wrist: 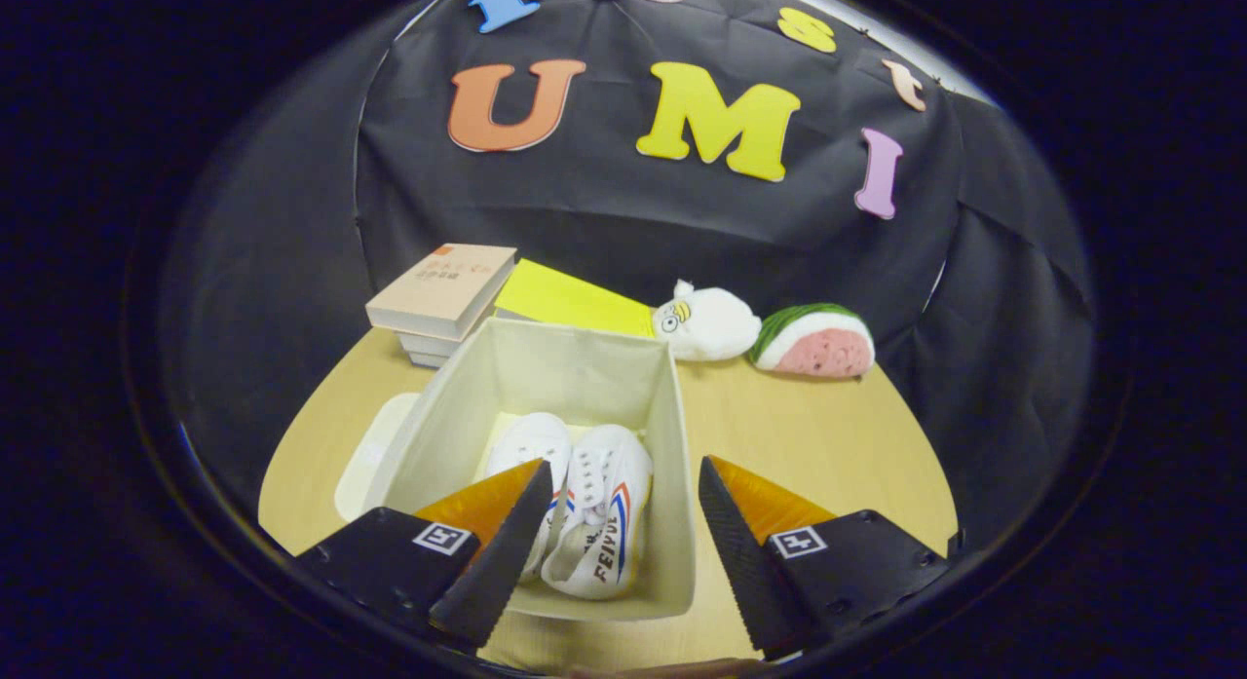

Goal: Open the storage box then place both shoes into the box .Put the left shoe in first, then the right shoe, with the right side of both shoes facing outward in a uniform manner.

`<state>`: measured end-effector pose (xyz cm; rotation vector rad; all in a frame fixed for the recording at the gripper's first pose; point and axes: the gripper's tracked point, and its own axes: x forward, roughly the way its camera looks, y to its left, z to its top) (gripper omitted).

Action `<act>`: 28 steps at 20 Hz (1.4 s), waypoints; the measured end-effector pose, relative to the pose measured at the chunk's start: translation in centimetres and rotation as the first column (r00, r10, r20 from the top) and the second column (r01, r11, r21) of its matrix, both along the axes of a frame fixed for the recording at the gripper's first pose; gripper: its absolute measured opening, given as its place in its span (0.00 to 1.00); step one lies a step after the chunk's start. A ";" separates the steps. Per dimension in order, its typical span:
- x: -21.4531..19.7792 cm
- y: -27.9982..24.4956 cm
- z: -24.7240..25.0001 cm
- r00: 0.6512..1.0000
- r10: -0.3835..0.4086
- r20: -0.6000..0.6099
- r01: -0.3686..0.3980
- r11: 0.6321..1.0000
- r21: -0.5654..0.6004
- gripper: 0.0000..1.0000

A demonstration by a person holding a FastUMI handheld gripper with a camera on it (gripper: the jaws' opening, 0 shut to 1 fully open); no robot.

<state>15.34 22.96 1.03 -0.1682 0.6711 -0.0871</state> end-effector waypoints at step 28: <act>-24.7 -13.7 7.3 0.796 -0.043 0.604 -0.018 0.995 0.095 1.00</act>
